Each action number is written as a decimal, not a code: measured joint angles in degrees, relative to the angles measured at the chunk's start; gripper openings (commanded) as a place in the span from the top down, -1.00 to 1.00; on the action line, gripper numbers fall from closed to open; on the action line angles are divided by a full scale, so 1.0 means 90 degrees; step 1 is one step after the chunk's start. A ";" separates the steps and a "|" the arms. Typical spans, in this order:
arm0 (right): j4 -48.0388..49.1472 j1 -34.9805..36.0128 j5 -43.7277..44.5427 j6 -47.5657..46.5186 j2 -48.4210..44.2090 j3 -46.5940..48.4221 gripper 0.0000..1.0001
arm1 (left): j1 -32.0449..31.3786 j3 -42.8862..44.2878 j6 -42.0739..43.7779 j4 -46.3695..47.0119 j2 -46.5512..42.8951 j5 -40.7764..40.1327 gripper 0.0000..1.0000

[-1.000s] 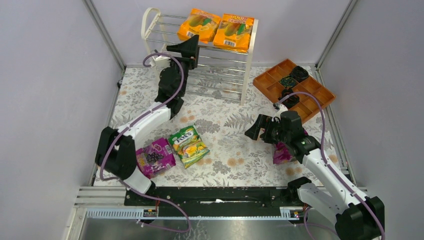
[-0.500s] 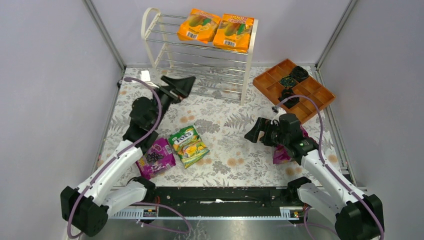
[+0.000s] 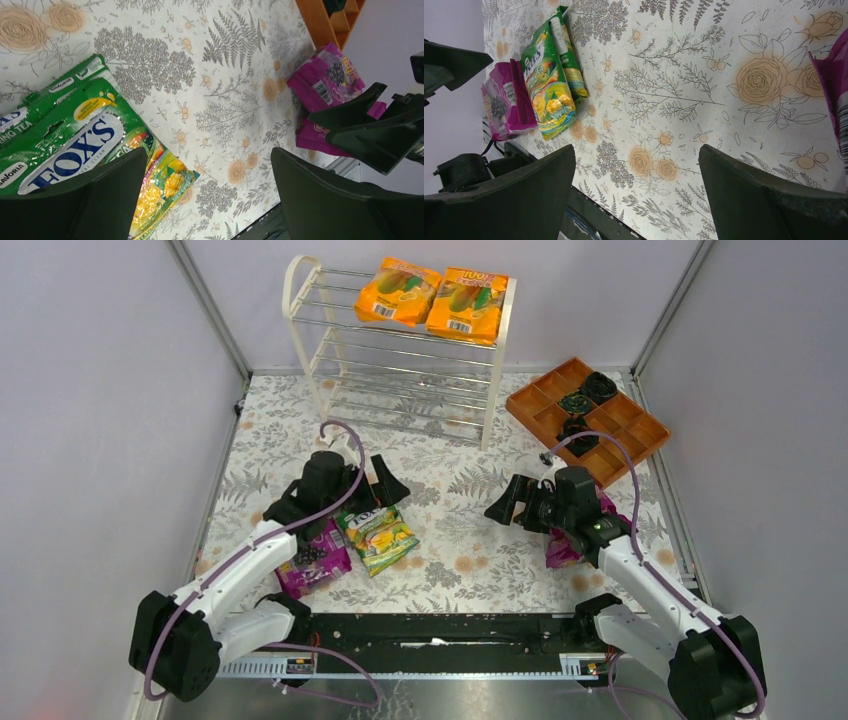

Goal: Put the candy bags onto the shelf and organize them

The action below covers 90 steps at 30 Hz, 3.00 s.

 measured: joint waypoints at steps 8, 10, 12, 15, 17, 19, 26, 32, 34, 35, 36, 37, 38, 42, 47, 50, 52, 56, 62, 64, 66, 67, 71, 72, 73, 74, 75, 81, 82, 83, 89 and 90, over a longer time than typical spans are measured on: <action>0.0027 0.0000 -0.0007 0.0019 0.0032 -0.0022 -1.00 | -0.0005 -0.0032 -0.0056 -0.0352 0.0209 -0.0163 -0.97; 0.0036 0.0000 -0.0005 0.0022 0.0046 -0.0027 -1.00 | -0.0002 0.0017 -0.0189 -0.0831 0.0209 -0.0738 -0.98; 0.0087 0.0000 -0.0007 0.0022 0.0090 -0.0056 -1.00 | 0.0012 0.0080 -0.0410 -0.1421 0.0197 -0.1508 -0.97; 0.0172 0.0007 -0.0015 0.0039 0.0231 -0.0124 -1.00 | 0.0056 0.0092 -0.0753 -0.2171 0.0039 -0.2448 -0.97; 0.0243 0.0017 -0.0017 0.0049 0.0338 -0.0168 -1.00 | 0.0075 0.0092 -0.0930 -0.2611 -0.0236 -0.3011 -0.95; 0.0318 0.0032 -0.0024 0.0051 0.0457 -0.0199 -1.00 | 0.0080 0.0092 -0.1054 -0.2907 -0.0527 -0.3453 -0.87; 0.0551 0.0073 -0.0029 0.0058 0.0680 -0.0226 -1.00 | 0.0080 0.0182 -0.1307 -0.3636 -0.0243 -0.4007 -0.39; 0.0894 0.0158 -0.0070 0.0131 0.0845 -0.0282 -1.00 | -0.0092 0.0182 -0.1382 -0.3793 0.0219 -0.3859 -0.34; 0.1064 0.0321 -0.0066 0.0216 0.1008 -0.0282 -1.00 | -0.0202 0.0182 -0.1341 -0.3728 0.0194 -0.3779 -0.44; 0.1209 0.0478 -0.0068 0.0272 0.1161 -0.0282 -1.00 | -0.0257 0.0182 -0.1297 -0.3648 0.0180 -0.3684 -0.50; 0.1365 0.0665 -0.0078 0.0345 0.1358 -0.0267 -1.00 | -0.0291 0.0182 -0.1239 -0.3560 0.0172 -0.3597 -0.54; 0.1542 0.0891 -0.0095 0.0418 0.1613 -0.0238 -1.00 | -0.0318 0.0182 -0.1171 -0.3422 0.0168 -0.3441 -0.56; 0.1778 0.1185 -0.0136 0.0534 0.1987 -0.0160 -1.00 | -0.0345 0.0182 -0.1115 -0.3240 0.0168 -0.3249 -0.58; 0.2647 0.1928 -0.0393 0.0998 0.3300 0.0182 -0.99 | -0.0367 0.0182 -0.0969 -0.2948 0.0185 -0.2890 -0.65; 0.3667 0.2312 -0.0709 0.1537 0.4524 0.0772 -0.73 | -0.0367 0.0180 -0.0721 -0.2720 -0.0075 -0.2526 -0.72; 0.4216 0.2477 -0.0862 0.1817 0.4969 0.1020 -0.52 | -0.0367 0.0180 -0.0619 -0.2535 -0.0500 -0.2336 -0.74; 0.4675 0.2591 -0.0979 0.2067 0.5236 0.1061 -0.38 | -0.0367 0.0180 -0.0568 -0.2416 -0.0714 -0.2242 -0.76; 0.5450 0.2766 -0.1175 0.2628 0.5741 0.1059 0.01 | -0.0367 0.0175 -0.0515 -0.2222 -0.0908 -0.2028 -0.76; 0.6696 0.2868 -0.1336 0.3512 0.6074 0.0753 0.79 | -0.0367 0.0165 -0.0498 -0.2035 -0.0874 -0.1751 -0.77; 0.6914 0.2866 -0.1343 0.3655 0.6074 0.0704 0.98 | -0.0367 0.0151 -0.0498 -0.1923 -0.0850 -0.1596 -0.78; 0.7084 0.2839 -0.1324 0.3750 0.6030 0.0631 1.00 | -0.0364 0.0090 -0.0483 -0.1744 -0.0823 -0.1319 -0.83; 0.7128 0.2812 -0.1316 0.3784 0.5957 0.0544 1.00 | -0.0367 0.0058 -0.0466 -0.1659 -0.0804 -0.1166 -0.86; 0.7259 0.2472 -0.1207 0.3903 0.5404 -0.0049 1.00 | -0.0367 -0.0095 -0.0442 -0.1088 -0.0775 -0.0379 -0.97; 0.7315 0.2358 -0.1149 0.3949 0.5268 -0.0197 1.00 | -0.0367 -0.0141 -0.0454 -0.0894 -0.0775 -0.0197 -0.98; 0.7414 0.2225 -0.1093 0.4029 0.5146 -0.0357 1.00 | -0.0367 -0.0187 -0.0493 -0.0656 -0.0763 0.0024 -0.97; 0.7509 0.2118 -0.1030 0.4104 0.5066 -0.0481 1.00 | -0.0367 -0.0238 -0.0551 -0.0393 -0.0738 0.0250 -0.98; 0.7667 0.2001 -0.0933 0.4218 0.5003 -0.0627 1.00 | -0.0367 -0.0279 -0.0610 -0.0170 -0.0695 0.0440 -0.97; 0.8497 0.1644 -0.0418 0.4952 0.4911 -0.1217 1.00 | -0.0367 -0.1173 -0.1778 0.2127 0.0024 0.1705 -0.97; 0.8653 0.1613 -0.0325 0.5073 0.4911 -0.1260 1.00 | -0.0367 -0.1379 -0.2028 0.2421 0.0158 0.1838 -0.97; 0.8845 0.1571 -0.0265 0.5217 0.4911 -0.1304 1.00 | -0.0367 -0.1525 -0.2208 0.2603 0.0240 0.1914 -0.97; 0.9709 0.1460 0.0068 0.5948 0.4920 -0.1345 1.00 | -0.0109 -0.2144 -0.3206 0.3264 0.0136 0.2013 -0.97; 0.9874 0.1452 0.0121 0.6091 0.4949 -0.1341 1.00 | -0.0005 -0.2261 -0.3381 0.3422 0.0049 0.2006 -0.97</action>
